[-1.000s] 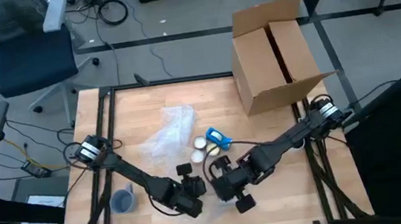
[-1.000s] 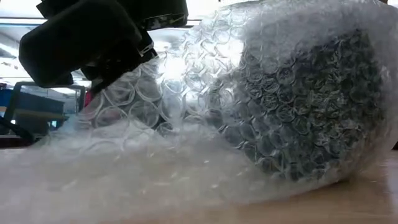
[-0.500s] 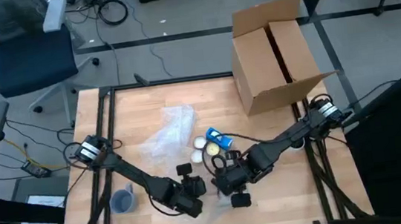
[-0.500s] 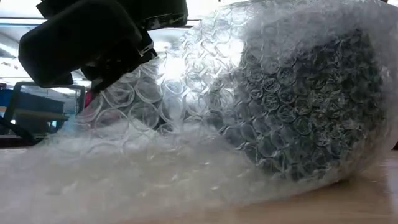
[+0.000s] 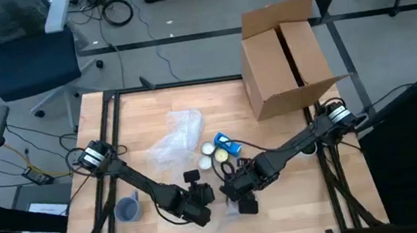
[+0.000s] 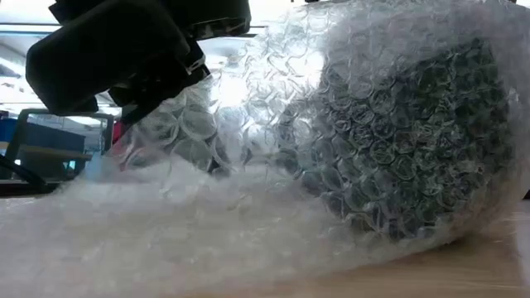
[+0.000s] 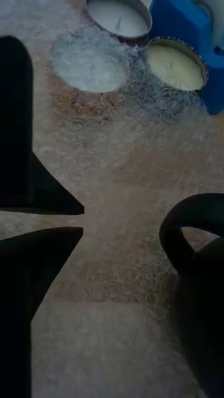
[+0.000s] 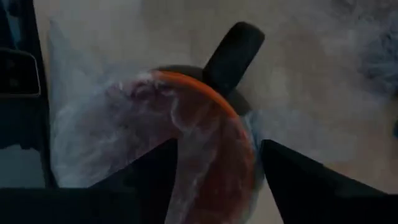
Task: Wrap mug
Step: Wrap the black mug with the transparent bubble wrap
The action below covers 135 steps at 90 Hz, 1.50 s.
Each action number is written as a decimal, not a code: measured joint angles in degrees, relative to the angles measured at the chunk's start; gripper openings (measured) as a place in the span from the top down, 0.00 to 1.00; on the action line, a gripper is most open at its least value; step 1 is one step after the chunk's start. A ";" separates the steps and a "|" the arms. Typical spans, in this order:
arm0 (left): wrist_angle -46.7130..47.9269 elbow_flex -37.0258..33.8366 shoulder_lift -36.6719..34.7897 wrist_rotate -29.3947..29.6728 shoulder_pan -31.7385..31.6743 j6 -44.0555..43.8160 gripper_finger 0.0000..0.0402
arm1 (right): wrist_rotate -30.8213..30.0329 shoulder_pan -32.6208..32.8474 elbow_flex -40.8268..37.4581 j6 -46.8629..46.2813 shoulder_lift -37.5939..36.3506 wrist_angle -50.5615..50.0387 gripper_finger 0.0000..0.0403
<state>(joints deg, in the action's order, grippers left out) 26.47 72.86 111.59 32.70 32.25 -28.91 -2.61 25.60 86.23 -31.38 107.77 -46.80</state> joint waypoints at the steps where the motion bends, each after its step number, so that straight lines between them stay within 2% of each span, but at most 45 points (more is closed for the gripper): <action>1: -0.05 0.00 0.07 0.14 0.00 0.00 0.93 | 0.13 -0.01 -0.20 0.05 0.00 0.27 0.48; 10: -0.10 0.00 1.83 0.43 -0.02 0.01 0.93 | -0.25 -0.24 -1.80 0.47 0.00 1.66 0.49; 19: -0.09 0.00 3.90 0.42 -0.02 0.09 0.93 | -0.82 -0.62 -4.51 1.61 -0.09 4.36 0.54; 38: -0.71 0.24 5.60 1.32 0.03 0.15 0.93 | 0.65 -1.80 -8.71 2.54 -0.28 8.32 0.71; 64: -0.82 0.20 5.77 2.10 0.02 0.15 0.93 | 0.52 -1.72 -6.98 7.62 0.12 6.60 0.97; 100: 0.32 0.09 5.84 2.08 0.00 0.15 0.93 | -4.58 -0.79 -1.34 16.18 0.22 5.14 0.99; 121: 9.54 0.14 5.22 2.63 -0.06 -1.75 0.93 | -11.04 0.52 0.09 17.81 0.13 0.87 0.99; 135: 12.06 -0.03 4.18 3.22 -0.77 -2.67 0.93 | -15.98 1.79 1.10 24.19 0.09 2.03 0.99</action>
<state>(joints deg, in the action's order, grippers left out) 38.53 72.83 115.77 35.91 31.48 -31.57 -18.59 27.38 87.32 -7.19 107.85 -44.77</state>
